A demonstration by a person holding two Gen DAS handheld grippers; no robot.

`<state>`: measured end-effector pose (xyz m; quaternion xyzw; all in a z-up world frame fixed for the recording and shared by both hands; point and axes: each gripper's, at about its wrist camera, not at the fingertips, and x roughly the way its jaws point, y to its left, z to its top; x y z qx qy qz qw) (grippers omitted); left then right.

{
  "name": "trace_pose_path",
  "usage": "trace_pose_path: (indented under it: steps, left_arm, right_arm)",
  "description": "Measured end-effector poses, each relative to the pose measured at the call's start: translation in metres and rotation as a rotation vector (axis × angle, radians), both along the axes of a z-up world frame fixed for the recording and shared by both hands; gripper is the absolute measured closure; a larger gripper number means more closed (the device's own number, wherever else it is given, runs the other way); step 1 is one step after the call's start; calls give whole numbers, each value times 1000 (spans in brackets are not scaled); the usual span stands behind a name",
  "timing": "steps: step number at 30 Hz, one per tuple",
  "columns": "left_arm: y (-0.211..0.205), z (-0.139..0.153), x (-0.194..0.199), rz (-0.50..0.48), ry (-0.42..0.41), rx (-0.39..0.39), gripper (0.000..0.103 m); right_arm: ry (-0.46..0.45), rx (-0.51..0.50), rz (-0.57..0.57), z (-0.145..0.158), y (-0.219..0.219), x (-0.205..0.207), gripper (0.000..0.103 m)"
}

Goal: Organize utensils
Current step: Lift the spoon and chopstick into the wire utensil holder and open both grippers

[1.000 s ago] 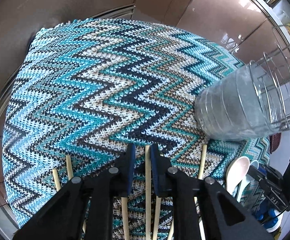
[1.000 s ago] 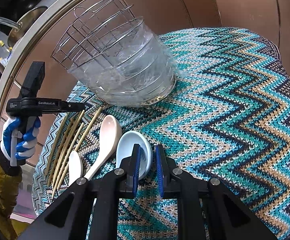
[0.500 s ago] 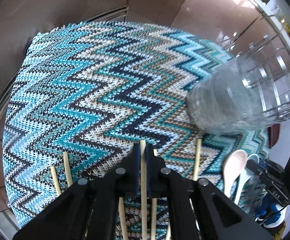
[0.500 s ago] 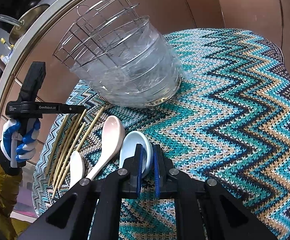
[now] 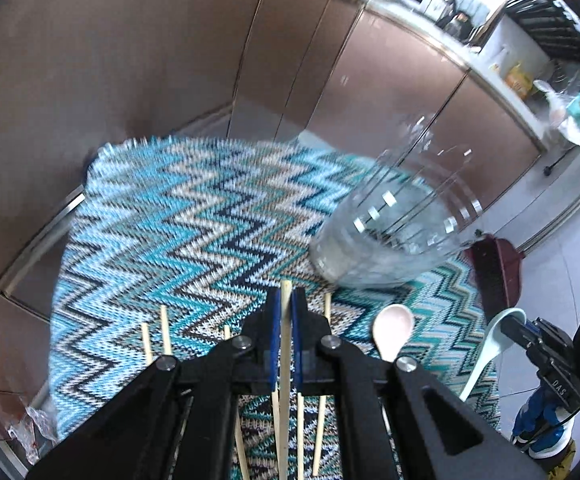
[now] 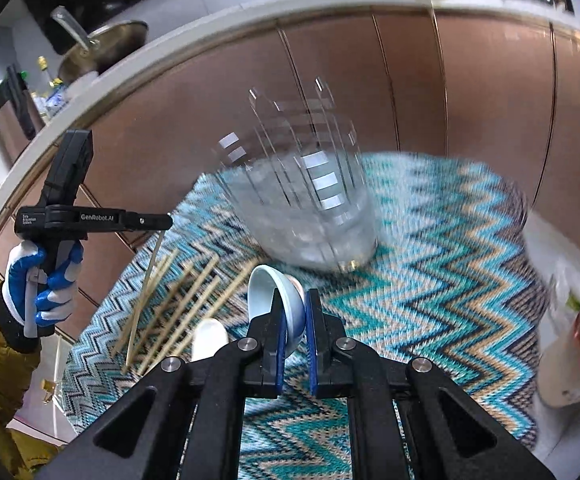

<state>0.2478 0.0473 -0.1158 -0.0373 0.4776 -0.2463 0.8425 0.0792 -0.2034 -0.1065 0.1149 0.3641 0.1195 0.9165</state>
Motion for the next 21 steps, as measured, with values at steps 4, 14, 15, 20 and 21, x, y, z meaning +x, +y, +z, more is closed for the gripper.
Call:
trace_pose_path:
  steps: [4, 14, 15, 20, 21]
  left_arm:
    - [10, 28, -9, 11, -55, -32, 98]
    - [0, 135, -11, 85, -325, -246, 98]
    - [-3, 145, -10, 94, -357, -268, 98]
    - [-26, 176, 4, 140, -466, -403, 98]
    - [-31, 178, 8, 157, -485, -412, 98]
  right_arm:
    - [-64, -14, -23, 25, 4, -11, 94]
    - [-277, -136, -168, 95, 13, -6, 94]
    - [-293, -148, -176, 100, 15, -3, 94]
    - [-380, -250, -254, 121, 23, 21, 94]
    - [-393, -268, -269, 123, 23, 27, 94]
